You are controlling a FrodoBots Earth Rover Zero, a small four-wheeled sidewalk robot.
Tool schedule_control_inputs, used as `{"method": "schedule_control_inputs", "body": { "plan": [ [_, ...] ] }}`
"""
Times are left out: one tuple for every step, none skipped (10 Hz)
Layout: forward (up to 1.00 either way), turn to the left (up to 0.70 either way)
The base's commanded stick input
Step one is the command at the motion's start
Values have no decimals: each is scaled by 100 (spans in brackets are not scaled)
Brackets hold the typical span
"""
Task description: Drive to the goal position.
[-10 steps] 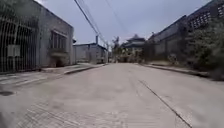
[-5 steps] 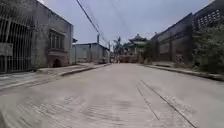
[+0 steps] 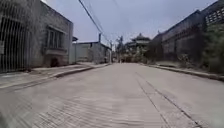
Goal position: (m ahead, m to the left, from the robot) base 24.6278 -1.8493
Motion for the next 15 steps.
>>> {"method": "schedule_control_inputs", "body": {
  "plan": [
    [100, -38],
    [100, -27],
    [100, -6],
    [100, 0],
    [100, 0],
    [100, 0],
    [100, 0],
    [100, 0],
    [100, 0],
    [100, 0],
    [100, 0],
    [100, -1],
    [100, -12],
    [100, -36],
    [100, -40]
  ]
}}
